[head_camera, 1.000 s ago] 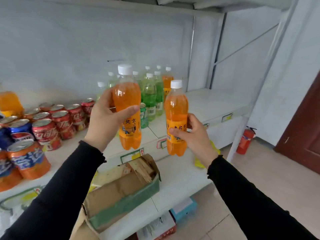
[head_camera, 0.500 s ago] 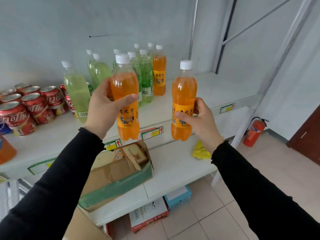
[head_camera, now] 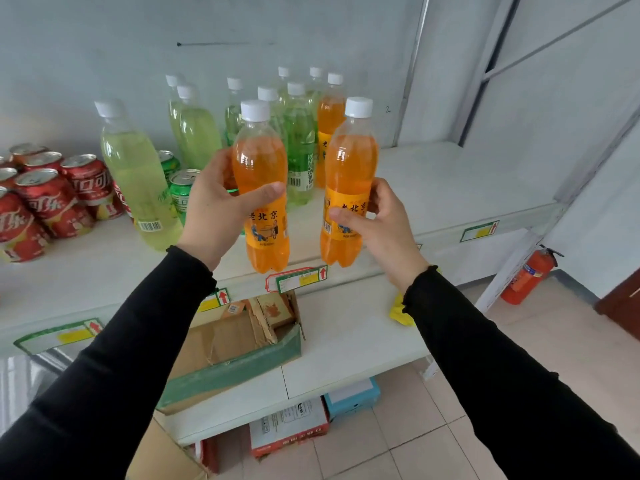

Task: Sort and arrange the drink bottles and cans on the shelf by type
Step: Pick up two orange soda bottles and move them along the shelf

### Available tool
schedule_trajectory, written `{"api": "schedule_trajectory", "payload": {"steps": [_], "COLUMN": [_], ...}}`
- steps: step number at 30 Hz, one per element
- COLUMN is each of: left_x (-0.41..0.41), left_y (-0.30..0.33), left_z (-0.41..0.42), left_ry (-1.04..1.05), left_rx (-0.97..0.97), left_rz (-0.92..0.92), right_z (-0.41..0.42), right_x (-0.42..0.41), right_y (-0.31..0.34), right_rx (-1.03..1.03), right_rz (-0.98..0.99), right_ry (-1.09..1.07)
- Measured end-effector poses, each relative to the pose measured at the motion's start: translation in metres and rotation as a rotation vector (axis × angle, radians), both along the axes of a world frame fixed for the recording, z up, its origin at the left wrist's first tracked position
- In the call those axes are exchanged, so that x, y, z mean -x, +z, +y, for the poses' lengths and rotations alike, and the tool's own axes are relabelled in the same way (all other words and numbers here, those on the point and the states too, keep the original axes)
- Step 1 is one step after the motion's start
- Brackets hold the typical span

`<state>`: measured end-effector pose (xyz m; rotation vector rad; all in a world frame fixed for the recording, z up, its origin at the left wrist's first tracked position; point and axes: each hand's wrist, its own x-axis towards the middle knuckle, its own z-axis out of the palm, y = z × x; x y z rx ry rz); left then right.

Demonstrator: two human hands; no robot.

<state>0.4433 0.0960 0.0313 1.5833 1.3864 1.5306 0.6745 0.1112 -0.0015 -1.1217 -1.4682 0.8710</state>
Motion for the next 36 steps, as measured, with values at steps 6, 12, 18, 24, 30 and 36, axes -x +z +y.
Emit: {"api": "schedule_trajectory", "payload": {"steps": [6, 12, 18, 24, 30, 36], "left_x": [-0.012, -0.009, -0.005, -0.012, -0.009, -0.008], "left_y": [-0.005, -0.005, 0.008, 0.011, 0.015, 0.015], "left_z": [0.018, 0.03, 0.031, 0.034, 0.031, 0.031], "left_ry": [0.096, 0.137, 0.085, 0.105, 0.09, 0.077], "left_rx": [0.029, 0.077, 0.135, 0.136, 0.164, 0.171], "left_rz": [0.036, 0.051, 0.29, 0.337, 0.313, 0.305], "right_z": [0.045, 0.078, 0.087, 0.09, 0.096, 0.096], "right_x": [0.008, 0.021, 0.022, 0.01, 0.009, 0.008], "right_y": [-0.004, -0.017, -0.025, -0.036, -0.033, -0.033], "right_rx": [-0.013, 0.001, -0.011, 0.006, 0.001, 0.009], "right_rz": [-0.029, -0.051, -0.104, -0.262, -0.302, -0.31], "right_ry": [0.148, 0.265, 0.356, 0.426, 0.464, 0.488]}}
